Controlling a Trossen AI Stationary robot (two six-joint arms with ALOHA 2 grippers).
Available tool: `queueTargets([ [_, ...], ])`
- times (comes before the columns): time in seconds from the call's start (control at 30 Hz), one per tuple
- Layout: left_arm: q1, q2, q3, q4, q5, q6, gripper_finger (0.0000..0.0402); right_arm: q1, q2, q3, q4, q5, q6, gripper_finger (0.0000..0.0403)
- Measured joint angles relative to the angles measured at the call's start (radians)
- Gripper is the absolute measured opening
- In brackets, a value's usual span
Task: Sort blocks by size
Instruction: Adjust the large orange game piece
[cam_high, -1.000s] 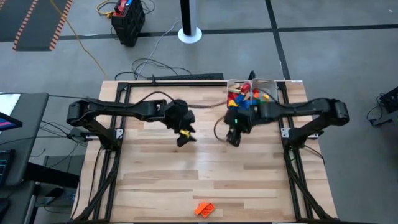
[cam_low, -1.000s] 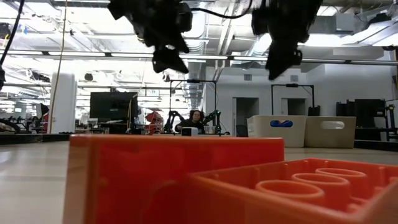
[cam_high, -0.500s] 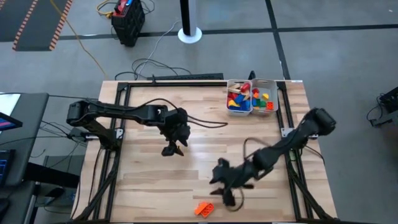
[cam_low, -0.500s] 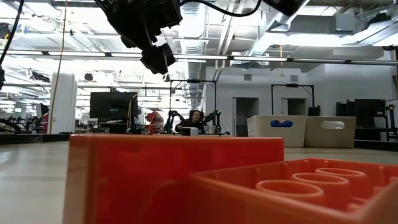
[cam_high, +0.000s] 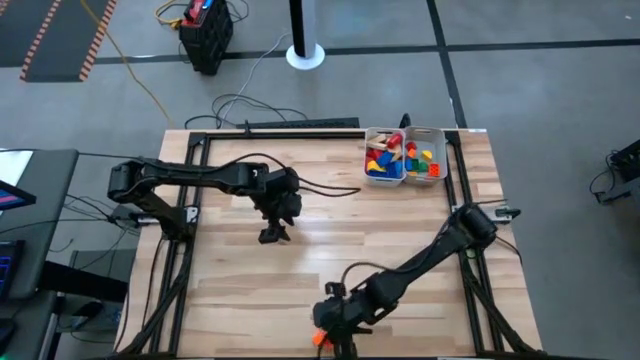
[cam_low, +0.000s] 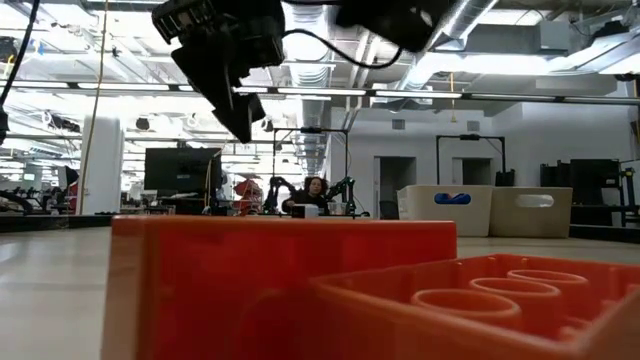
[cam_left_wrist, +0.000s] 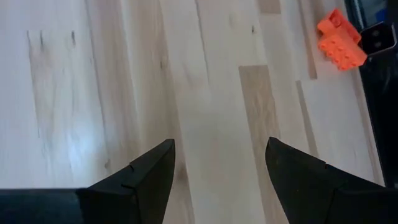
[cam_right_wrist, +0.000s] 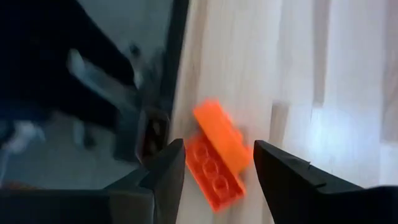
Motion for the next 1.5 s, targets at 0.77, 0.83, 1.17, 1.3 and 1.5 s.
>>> queueTargets([
  [0.77, 0.118, -0.204, 0.0, -0.084, -0.103, 0.067, 0.0242, 0.015, 0.082, 0.022, -0.046, 0.023, -0.269, 0.0185],
  [0.83, 0.132, -0.233, 0.0, -0.085, -0.119, 0.066, 0.0242, 0.015, 0.102, 0.02, -0.031, 0.019, -0.291, 0.0185],
  [1.17, 0.181, -0.309, 0.0, -0.127, -0.123, 0.062, 0.0242, 0.008, 0.152, 0.02, -0.013, 0.013, -0.358, 0.0184],
  [1.3, 0.186, -0.317, 0.0, -0.137, -0.126, 0.053, 0.0242, -0.008, 0.166, 0.021, -0.082, 0.028, -0.379, 0.0182],
  [1.5, 0.186, -0.326, 0.0, -0.143, -0.127, 0.053, 0.0242, -0.067, 0.163, 0.021, -0.27, 0.143, -0.381, 0.0159],
])
